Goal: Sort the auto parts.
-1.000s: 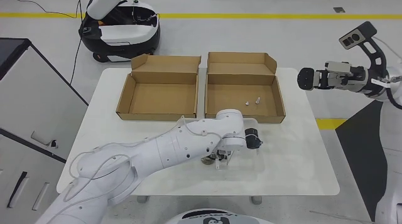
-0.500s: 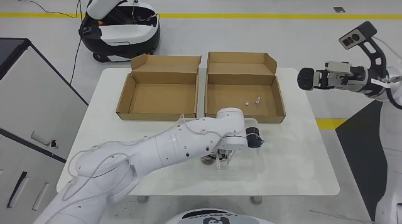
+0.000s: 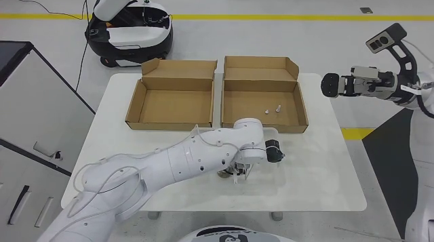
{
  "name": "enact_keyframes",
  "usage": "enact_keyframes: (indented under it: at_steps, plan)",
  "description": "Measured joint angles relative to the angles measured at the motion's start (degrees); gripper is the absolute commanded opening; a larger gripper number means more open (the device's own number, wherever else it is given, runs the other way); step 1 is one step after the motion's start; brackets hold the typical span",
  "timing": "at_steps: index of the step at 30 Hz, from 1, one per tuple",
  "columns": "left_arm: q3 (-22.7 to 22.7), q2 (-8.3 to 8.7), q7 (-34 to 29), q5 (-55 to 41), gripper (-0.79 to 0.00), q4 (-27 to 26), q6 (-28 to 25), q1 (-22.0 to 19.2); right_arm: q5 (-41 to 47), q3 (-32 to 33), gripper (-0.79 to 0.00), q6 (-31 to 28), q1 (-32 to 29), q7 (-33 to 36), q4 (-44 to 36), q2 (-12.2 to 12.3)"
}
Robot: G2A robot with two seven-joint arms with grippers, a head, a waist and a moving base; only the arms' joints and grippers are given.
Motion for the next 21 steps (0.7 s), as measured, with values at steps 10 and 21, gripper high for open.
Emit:
enact_keyframes:
  at_steps: [10, 21]
  plan:
    - [-0.01, -0.24, 0.42, 0.68, -0.606, 1.24, -0.42, 0.22, 0.00, 0.00, 0.000, 0.00, 0.00, 0.00, 0.00, 0.00]
    - [0.00, -0.58, 0.61, 0.68, -0.785, 1.75, -0.61, 0.15, 0.00, 0.00, 0.000, 0.00, 0.00, 0.00, 0.00, 0.00]
